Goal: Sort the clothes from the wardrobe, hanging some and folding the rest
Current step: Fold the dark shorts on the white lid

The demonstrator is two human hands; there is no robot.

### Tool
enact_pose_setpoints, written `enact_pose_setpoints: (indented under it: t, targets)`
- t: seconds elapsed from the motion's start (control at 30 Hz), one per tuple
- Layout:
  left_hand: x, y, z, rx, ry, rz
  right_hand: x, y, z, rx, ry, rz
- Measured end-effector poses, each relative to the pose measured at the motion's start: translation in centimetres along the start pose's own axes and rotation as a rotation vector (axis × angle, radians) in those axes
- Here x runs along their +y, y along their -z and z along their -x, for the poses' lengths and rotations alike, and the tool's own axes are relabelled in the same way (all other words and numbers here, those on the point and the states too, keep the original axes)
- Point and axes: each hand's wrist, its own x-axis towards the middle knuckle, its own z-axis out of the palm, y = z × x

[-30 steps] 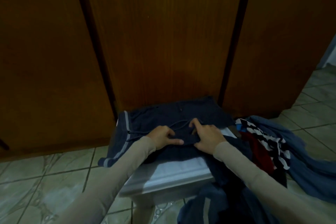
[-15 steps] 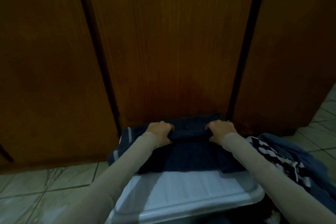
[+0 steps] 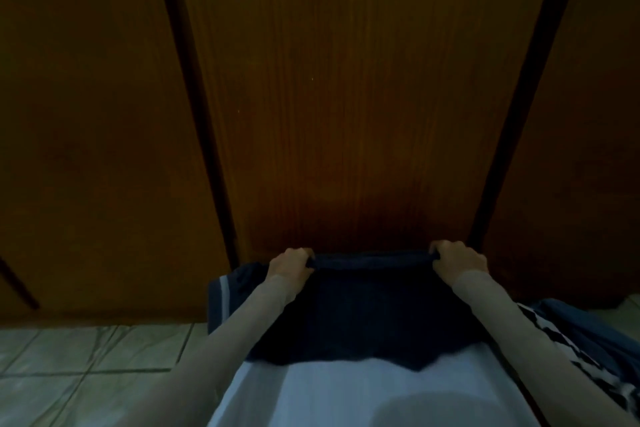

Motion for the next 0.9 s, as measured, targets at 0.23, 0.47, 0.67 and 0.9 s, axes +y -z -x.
enact_pose_setpoints:
  t: [0.23, 0.47, 0.67, 0.9]
  targets:
    - [0.4, -2.3, -2.7, 0.069, 0.099, 0.088, 1.1, -2.1, -2.9, 0.170, -0.230, -0.429]
    - [1.4, -6.0, -4.0, 0.182, 0.068, -0.156, 0.1, -6.5, -3.0, 0.336, -0.203, -0.170]
    - [3.2, -8.3, -2.5, 0.292, -0.014, -0.184, -3.4, -9.1, -1.3, 0.255, 0.282, -0.177]
    - [4.2, -10.1, -0.5, -0.013, -0.254, -0.236, -4.0, -10.9, -1.8, -0.211, 0.329, -0.077]
